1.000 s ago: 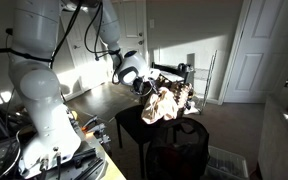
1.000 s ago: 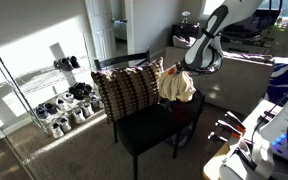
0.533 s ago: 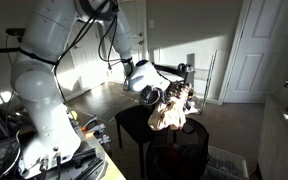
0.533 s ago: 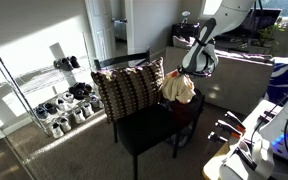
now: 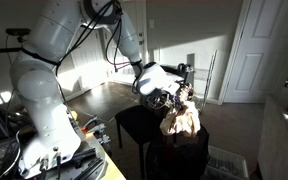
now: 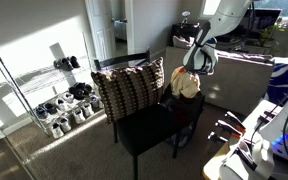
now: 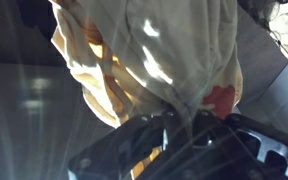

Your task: Put the cloth in the laundry bag

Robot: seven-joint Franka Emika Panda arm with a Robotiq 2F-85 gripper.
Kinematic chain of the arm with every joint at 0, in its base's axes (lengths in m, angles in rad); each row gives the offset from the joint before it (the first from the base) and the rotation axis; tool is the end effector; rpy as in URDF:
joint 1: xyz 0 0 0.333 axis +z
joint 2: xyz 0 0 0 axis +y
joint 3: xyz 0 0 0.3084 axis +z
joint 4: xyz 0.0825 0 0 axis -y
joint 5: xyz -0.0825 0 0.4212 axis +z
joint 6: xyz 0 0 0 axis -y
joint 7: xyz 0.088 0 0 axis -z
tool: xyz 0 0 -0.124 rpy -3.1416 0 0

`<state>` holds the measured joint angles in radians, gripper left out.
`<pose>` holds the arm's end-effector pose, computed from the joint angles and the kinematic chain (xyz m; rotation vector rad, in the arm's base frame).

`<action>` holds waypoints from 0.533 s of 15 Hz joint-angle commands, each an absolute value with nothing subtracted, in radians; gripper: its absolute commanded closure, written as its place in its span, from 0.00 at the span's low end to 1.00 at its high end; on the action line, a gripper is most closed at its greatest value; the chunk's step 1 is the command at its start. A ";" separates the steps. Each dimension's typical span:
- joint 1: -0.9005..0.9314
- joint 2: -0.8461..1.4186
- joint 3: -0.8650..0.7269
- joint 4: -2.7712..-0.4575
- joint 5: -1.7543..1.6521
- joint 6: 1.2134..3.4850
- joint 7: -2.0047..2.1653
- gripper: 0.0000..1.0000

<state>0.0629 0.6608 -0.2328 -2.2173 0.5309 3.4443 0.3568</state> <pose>0.5559 -0.1645 0.0976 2.5782 -1.3958 0.9214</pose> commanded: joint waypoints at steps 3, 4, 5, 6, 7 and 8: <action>0.187 0.716 -0.344 -2.172 0.621 3.415 0.366 0.62; 0.201 0.726 -0.353 -2.166 0.631 3.413 0.368 0.60; 0.214 0.734 -0.362 -2.161 0.637 3.403 0.367 0.55; 0.226 0.741 -0.369 -2.156 0.641 3.395 0.368 0.48; 0.241 0.748 -0.380 -2.151 0.645 3.388 0.367 0.42; 0.254 0.753 -0.387 -2.146 0.650 3.383 0.367 0.35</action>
<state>0.2044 0.7337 -0.3483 -2.1639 0.6172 3.4117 0.3570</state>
